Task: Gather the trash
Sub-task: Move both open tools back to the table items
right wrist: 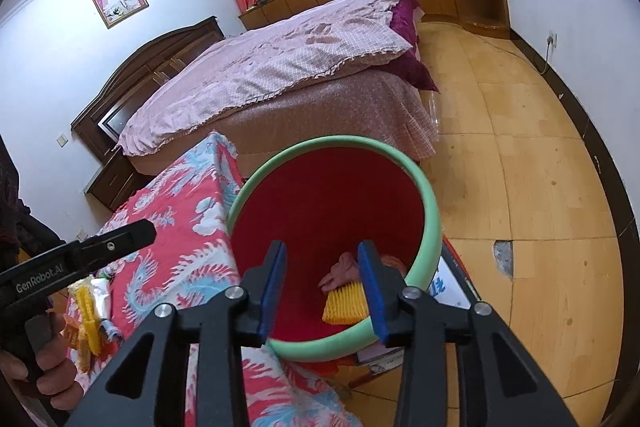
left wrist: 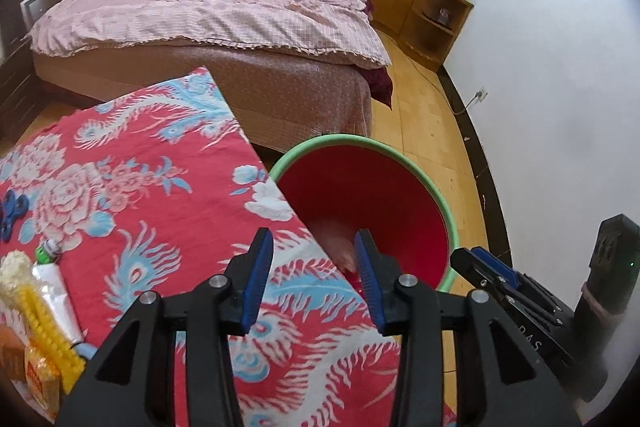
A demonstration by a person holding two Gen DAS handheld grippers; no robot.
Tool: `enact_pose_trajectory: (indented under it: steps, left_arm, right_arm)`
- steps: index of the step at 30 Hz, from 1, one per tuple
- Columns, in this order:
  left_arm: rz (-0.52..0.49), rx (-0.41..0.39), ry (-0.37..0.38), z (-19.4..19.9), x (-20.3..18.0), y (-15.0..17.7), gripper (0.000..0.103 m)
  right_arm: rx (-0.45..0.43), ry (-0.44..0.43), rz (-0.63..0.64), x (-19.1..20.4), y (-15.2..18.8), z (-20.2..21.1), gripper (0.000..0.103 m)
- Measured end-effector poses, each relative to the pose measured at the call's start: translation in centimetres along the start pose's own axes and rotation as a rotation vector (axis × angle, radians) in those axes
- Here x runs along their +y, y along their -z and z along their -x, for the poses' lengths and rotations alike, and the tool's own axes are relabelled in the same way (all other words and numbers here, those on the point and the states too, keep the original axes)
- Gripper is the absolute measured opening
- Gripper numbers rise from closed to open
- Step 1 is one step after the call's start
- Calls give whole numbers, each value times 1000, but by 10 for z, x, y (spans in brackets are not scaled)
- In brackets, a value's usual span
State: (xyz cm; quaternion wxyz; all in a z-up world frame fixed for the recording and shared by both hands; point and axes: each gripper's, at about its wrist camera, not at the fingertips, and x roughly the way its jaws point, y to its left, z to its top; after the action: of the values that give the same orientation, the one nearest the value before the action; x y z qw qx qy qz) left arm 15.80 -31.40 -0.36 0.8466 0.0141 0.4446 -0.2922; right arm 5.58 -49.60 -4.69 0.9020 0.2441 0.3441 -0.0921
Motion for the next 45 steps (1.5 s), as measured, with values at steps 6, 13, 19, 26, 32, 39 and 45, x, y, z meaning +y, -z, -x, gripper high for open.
enact_pose_trajectory:
  steps: [6, 13, 19, 26, 32, 39, 45]
  left_arm:
    - [17, -26, -21, 30, 13, 8, 42]
    - [83, -65, -68, 69, 44, 24, 42]
    - [148, -104, -119, 101, 76, 35, 42]
    - [198, -145, -206, 142, 113, 43, 42]
    - [242, -152, -294, 169, 151, 56, 42]
    - [290, -120, -374, 180, 198, 81, 43]
    - [326, -76, -393, 172, 234, 100, 47]
  right_arm:
    - [-10, -24, 23, 18, 6, 16, 41]
    - [-23, -60, 59, 47, 11, 32, 44]
    - [-8, -108, 94, 78, 21, 39, 44]
    - [6, -148, 143, 114, 31, 44, 44]
    - [34, -186, 188, 144, 43, 45, 44]
    - [75, -218, 233, 181, 58, 36, 45]
    - [120, -243, 260, 209, 71, 20, 47]
